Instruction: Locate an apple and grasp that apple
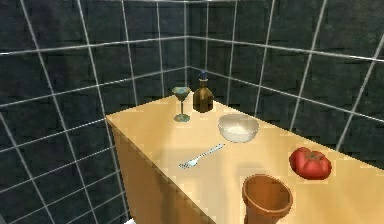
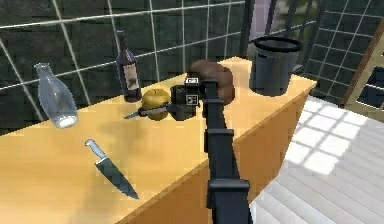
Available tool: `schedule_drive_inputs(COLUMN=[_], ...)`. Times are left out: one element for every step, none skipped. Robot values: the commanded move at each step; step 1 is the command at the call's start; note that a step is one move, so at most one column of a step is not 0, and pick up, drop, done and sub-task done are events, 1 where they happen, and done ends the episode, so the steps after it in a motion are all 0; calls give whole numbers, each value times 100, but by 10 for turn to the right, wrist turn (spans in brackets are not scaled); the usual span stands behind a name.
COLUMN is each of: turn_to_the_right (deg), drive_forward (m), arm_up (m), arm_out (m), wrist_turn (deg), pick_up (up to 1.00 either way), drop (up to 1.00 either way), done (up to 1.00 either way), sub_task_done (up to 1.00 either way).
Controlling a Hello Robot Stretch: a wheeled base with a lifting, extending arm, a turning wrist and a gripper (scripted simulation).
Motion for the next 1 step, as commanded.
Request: schedule_drive_inputs(turn_to_the_right=[0], drive_forward=[0], arm_up=[0], arm_out=[0], wrist_turn=[0], pick_up=[100], drop=[0], done=[0], sub_task_done=[0])
